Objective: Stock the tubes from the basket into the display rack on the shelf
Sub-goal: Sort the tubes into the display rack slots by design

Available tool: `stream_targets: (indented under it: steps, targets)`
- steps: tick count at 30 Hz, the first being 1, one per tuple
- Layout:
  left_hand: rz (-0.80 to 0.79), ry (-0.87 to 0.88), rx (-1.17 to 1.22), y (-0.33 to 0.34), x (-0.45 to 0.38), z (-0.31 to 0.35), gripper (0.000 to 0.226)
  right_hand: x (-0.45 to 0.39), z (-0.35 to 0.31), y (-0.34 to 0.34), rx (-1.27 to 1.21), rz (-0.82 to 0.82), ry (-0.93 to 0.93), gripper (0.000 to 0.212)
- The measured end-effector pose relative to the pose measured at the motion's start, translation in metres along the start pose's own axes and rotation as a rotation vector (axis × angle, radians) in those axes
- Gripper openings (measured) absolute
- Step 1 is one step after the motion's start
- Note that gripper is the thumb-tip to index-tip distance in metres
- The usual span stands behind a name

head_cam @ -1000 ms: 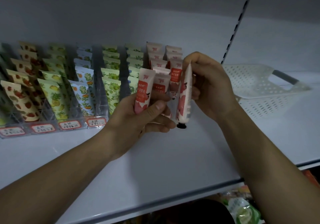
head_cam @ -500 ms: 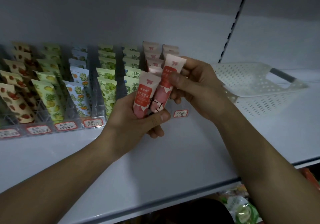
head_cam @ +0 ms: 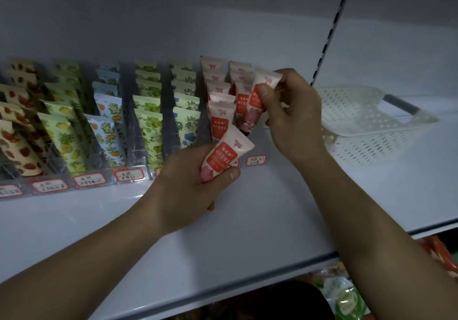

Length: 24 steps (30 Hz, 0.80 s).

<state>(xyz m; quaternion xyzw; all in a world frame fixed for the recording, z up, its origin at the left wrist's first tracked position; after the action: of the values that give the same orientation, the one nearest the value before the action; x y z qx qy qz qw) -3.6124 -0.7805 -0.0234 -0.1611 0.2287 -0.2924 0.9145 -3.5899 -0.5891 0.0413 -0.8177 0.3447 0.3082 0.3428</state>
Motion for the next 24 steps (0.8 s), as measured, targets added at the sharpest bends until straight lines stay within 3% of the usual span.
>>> stream_targets:
  steps: [3, 8, 16, 18, 19, 22, 24]
  targets:
    - [0.000, 0.029, -0.045, 0.000, 0.000, 0.002, 0.022, 0.000, 0.000, 0.003, 0.056, -0.048, -0.007, 0.013]
    - [-0.010, 0.060, -0.074, -0.001, -0.001, 0.003, 0.024, -0.003, -0.002, 0.001, 0.106, -0.077, -0.003, 0.016]
    - [-0.024, 0.112, -0.046, 0.001, -0.001, 0.002, 0.025, -0.003, 0.004, 0.010, 0.220, -0.275, 0.108, 0.021]
    - [-0.017, 0.099, -0.023, 0.001, -0.002, -0.001, 0.017, 0.005, 0.005, 0.011, 0.216, -0.245, 0.122, 0.020]
    - [-0.009, 0.096, -0.021, 0.000, -0.002, -0.002, 0.025, 0.011, 0.003, 0.011, 0.193, -0.200, 0.114, 0.021]
    - [-0.001, 0.127, 0.031, -0.001, -0.002, 0.002, 0.028, 0.016, -0.011, -0.003, 0.007, -0.001, 0.009, 0.019]
    - [-0.020, 0.109, 0.107, -0.001, -0.003, 0.002, 0.025, 0.015, -0.022, -0.005, -0.167, -0.047, -0.079, 0.012]
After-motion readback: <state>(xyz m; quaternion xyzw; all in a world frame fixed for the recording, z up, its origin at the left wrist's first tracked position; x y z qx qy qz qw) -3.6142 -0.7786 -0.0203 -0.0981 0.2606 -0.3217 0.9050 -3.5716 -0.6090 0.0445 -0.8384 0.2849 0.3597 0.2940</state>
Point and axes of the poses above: each hand's wrist, its own x-axis away from the middle knuckle, its own y-axis out of the palm, z = x × y, the point moved 6 cm from there along -x, towards the middle knuckle, and after that the axes turned 4 degrees about x, right-handed, at the moved point
